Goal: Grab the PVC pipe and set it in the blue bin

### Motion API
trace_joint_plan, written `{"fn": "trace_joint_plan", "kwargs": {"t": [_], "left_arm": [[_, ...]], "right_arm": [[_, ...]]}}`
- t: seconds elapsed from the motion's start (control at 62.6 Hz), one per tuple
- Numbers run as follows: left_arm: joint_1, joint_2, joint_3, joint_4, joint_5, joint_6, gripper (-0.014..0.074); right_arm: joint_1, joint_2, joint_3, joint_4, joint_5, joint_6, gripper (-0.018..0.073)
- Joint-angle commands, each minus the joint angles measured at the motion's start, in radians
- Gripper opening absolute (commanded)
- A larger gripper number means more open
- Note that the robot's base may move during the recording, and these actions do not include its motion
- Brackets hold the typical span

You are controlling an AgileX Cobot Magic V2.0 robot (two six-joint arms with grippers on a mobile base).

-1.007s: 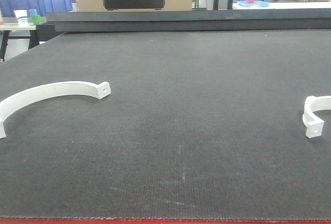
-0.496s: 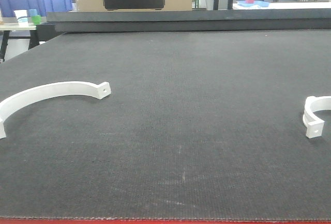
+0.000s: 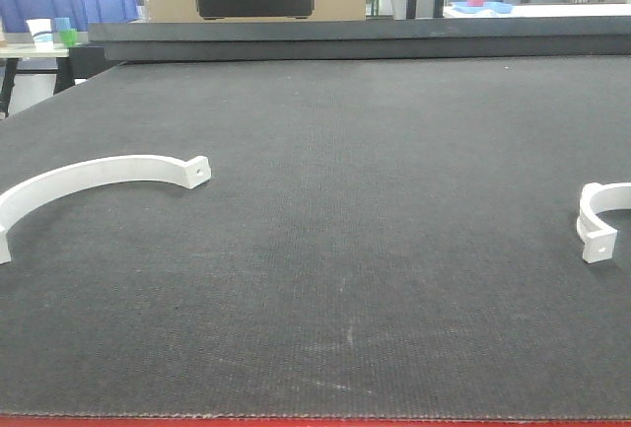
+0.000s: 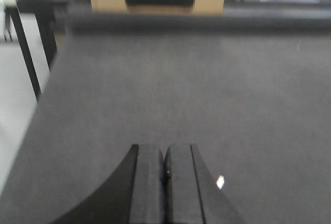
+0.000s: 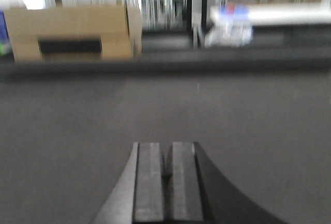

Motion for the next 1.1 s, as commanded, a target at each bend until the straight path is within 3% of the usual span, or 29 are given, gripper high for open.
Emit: {"fn": "trace_joint_plan", "kwargs": {"t": [0.0,0.256,0.4,0.719,0.959,1.087], "left_arm": [[-0.005,0.049,-0.011,-0.024,0.045,-0.003,-0.0111],[-0.005,0.203,-0.005,-0.031,0.078,-0.003,-0.0111],[-0.005,0.257,0.021,-0.033,0.064,-0.003,-0.0111],[-0.005,0.315,0.125,-0.087,-0.046,-0.003,-0.0111],[-0.005,0.316,0.133,-0.099,-0.049,-0.003,-0.0111],[-0.005,0.316,0.133,-0.099,-0.049,-0.003,-0.0111]], "right_arm": [[-0.006,0.103,-0.024,0.026,0.110,-0.002,-0.0168],[-0.006,0.360,-0.024,0.024,0.225,-0.002,-0.0168],[-0.006,0.443,-0.024,0.024,0.183,-0.002,-0.0168],[-0.006,0.490,-0.024,0.029,0.127,-0.002,-0.0168],[-0.006,0.490,-0.026,0.105,0.061,-0.002,-0.0168],[0.003,0.517,-0.068,0.131,0.109,-0.002,-0.0155]]}}
